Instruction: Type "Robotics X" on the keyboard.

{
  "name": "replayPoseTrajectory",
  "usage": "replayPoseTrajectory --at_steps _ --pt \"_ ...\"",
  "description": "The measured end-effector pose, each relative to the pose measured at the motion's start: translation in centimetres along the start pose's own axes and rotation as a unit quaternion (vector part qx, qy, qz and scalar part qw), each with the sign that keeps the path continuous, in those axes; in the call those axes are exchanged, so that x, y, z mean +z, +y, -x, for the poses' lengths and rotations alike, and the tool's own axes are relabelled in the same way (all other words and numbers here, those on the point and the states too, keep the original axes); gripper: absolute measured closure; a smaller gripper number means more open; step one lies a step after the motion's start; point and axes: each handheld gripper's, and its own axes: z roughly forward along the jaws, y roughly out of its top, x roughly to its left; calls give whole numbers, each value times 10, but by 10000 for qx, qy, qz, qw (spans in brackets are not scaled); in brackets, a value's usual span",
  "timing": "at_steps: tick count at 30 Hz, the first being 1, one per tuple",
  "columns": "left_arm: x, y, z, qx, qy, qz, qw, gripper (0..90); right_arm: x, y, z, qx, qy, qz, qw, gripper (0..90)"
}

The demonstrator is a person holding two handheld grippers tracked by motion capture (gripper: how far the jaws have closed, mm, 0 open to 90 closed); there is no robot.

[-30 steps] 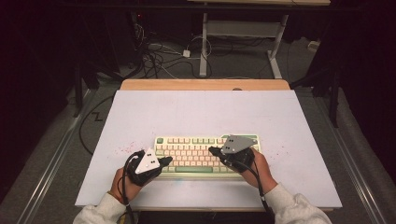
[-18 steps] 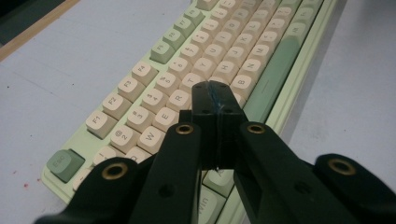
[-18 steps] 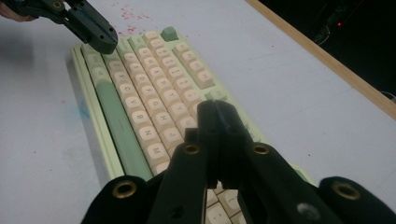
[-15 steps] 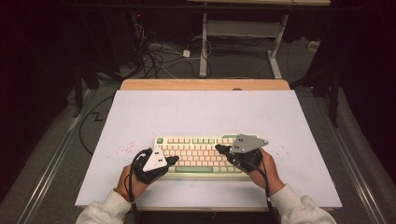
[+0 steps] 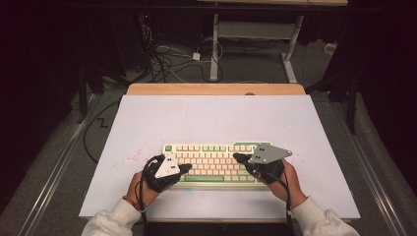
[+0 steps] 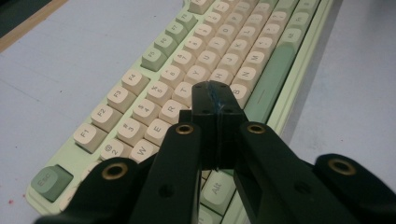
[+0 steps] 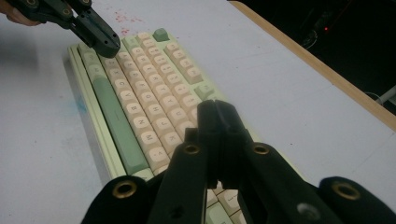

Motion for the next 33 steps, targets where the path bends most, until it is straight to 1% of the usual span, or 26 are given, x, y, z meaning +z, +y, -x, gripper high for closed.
replayPoseTrajectory --at_steps 4,9,22,28,29,33 --pt "1 2 -1 1 -24 -7 10000 878 -2 -2 0 -15 -12 -27 10000 898" --pt "4 5 0 71 -84 -48 9999 878 -7 -4 0 -15 -28 -35 10000 898" --pt "15 18 4 189 -301 -129 9993 878 -14 -8 2 18 -73 -51 10000 898" --pt "22 21 6 255 -405 -256 9985 878 -16 -10 3 28 -82 -84 9999 898" --pt "23 21 6 226 -417 -245 9986 878 -16 -10 3 23 -82 -91 9999 898" --pt "27 23 6 257 -456 -324 9981 878 -15 -11 3 29 -76 -116 9999 898"
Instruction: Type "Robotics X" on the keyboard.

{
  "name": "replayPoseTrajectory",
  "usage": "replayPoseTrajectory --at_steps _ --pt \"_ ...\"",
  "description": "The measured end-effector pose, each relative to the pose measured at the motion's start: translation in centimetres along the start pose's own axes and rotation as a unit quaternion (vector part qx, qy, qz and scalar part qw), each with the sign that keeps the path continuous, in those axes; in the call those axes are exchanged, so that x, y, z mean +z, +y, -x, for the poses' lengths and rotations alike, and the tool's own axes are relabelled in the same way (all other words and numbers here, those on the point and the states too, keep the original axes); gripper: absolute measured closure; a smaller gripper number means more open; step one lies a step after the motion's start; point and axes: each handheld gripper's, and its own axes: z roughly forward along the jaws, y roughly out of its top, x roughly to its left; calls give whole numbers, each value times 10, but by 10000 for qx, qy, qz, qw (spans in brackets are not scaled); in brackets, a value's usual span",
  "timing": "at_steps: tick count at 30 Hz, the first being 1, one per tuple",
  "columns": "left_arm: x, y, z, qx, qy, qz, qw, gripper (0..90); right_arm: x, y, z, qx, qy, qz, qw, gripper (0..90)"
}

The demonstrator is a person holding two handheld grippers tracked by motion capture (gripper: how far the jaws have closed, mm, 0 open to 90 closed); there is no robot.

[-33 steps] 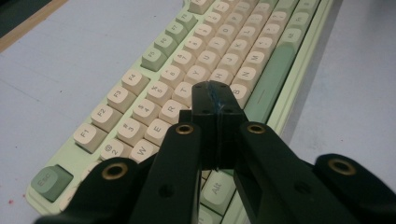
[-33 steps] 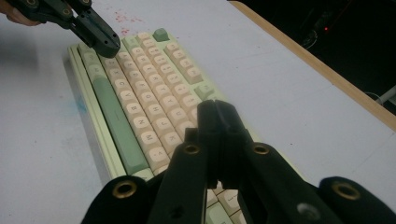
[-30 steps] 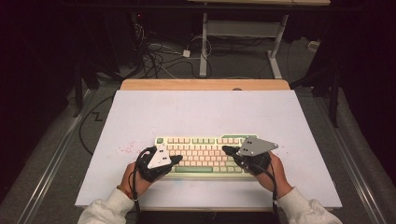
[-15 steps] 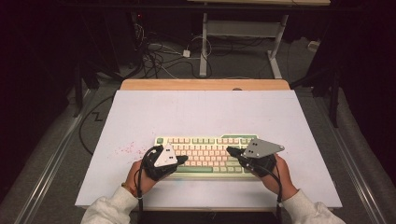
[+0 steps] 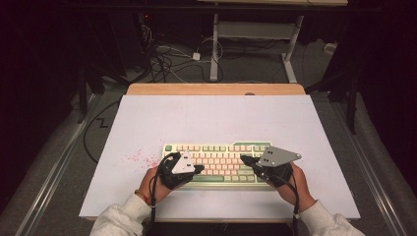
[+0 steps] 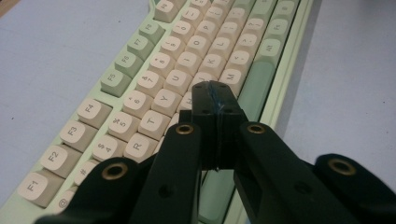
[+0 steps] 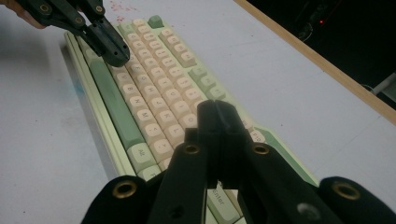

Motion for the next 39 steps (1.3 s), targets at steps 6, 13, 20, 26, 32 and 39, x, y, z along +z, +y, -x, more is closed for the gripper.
replayPoseTrajectory --at_steps 6,13,20,26,32,39 --pt "4 0 0 6 -50 -53 10000 878 2 0 -1 -11 21 -21 10000 898" --pt "10 3 2 52 -94 -84 9999 878 3 0 -2 -15 33 -48 10000 898" --pt "11 2 0 6 -114 -66 9999 878 4 -1 -1 -9 41 -54 10000 898" --pt "16 4 0 16 -149 -113 9998 878 4 -1 0 1 44 -67 10000 898" --pt "20 5 -1 23 -151 -188 9997 878 5 -2 0 15 64 -90 9999 898" --pt "23 4 -2 12 -109 -310 9995 878 5 -3 1 20 62 -102 9999 898"
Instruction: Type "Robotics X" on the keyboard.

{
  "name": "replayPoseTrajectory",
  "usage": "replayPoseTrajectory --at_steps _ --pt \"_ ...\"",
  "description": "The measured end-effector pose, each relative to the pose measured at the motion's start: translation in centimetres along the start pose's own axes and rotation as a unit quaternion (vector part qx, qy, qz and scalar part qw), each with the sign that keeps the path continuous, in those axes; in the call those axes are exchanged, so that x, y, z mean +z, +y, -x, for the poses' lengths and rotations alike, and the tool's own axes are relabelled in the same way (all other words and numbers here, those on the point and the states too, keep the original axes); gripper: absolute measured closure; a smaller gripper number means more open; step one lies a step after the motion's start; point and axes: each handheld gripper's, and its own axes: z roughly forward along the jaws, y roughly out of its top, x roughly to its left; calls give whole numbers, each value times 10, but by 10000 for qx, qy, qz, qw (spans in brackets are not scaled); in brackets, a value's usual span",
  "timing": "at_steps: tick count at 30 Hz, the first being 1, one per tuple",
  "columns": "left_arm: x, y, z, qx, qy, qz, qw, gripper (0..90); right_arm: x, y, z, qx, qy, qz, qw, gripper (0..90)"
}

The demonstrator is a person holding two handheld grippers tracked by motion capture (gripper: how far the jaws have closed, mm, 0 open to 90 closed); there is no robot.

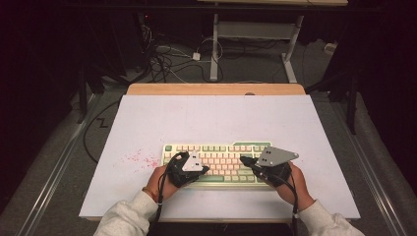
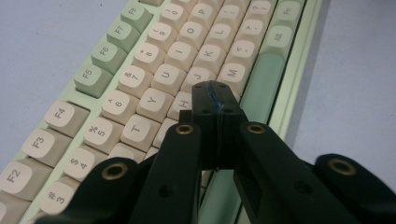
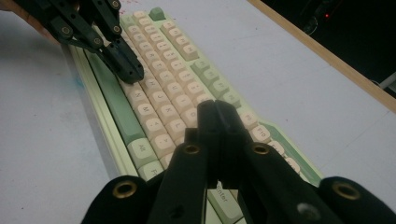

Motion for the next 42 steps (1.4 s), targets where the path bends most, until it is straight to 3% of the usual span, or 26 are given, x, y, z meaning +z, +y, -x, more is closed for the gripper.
replayPoseTrajectory --at_steps 13,21,42 --pt "3 -1 -1 -25 47 -153 9999 878 2 0 -1 -29 23 -47 10000 898" --pt "-13 1 -3 -55 227 217 9995 878 2 0 0 -37 1 -35 10000 898" --pt "-39 -9 -14 -151 588 563 9966 878 0 0 4 0 -50 -2 10000 898"
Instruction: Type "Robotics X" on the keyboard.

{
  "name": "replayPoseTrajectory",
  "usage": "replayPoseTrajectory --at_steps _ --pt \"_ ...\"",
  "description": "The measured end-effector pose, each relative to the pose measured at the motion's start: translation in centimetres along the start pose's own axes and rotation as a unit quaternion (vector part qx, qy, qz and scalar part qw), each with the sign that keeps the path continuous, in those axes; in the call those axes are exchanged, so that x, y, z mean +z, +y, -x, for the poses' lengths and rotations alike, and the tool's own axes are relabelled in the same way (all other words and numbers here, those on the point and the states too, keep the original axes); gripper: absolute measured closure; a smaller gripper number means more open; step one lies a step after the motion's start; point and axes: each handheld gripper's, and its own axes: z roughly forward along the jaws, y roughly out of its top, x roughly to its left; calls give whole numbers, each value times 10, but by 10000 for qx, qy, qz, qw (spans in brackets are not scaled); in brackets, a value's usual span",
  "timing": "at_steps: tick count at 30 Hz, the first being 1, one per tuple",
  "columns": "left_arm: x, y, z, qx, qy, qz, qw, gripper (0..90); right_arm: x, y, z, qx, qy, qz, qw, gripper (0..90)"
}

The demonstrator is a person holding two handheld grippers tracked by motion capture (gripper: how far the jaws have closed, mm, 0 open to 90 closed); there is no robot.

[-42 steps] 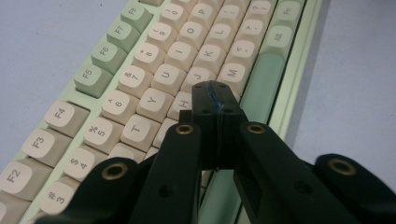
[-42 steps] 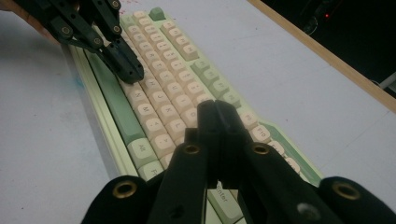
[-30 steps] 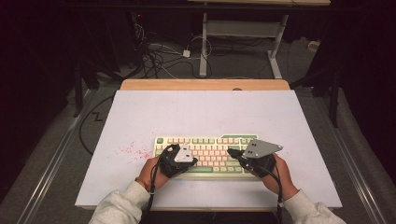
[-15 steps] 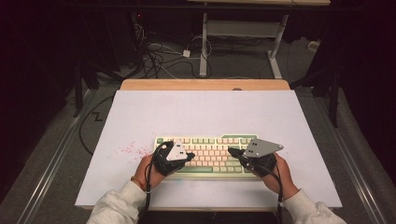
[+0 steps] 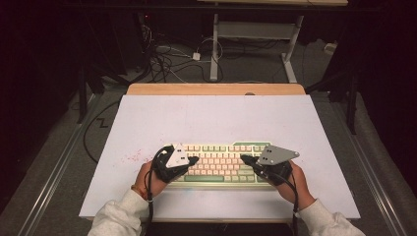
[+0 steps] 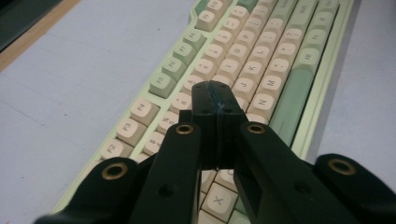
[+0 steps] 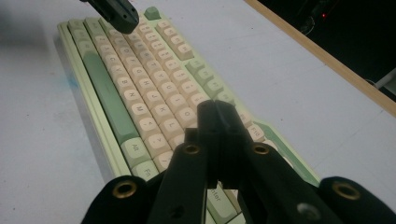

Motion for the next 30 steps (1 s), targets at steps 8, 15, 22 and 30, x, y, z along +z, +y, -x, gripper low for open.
replayPoseTrajectory --at_steps 8,15,22,30 --pt "-9 -7 -4 -95 151 132 9998 878 0 0 1 14 -6 10 10000 898" --pt "-16 -13 -6 -190 286 240 9991 878 6 0 2 69 31 -28 10000 898" --pt "-28 -25 -6 -230 466 275 9983 878 23 5 1 38 167 -120 9998 898" --pt "-40 -37 -7 -355 530 269 9976 879 47 10 -4 -75 289 -357 9989 898"
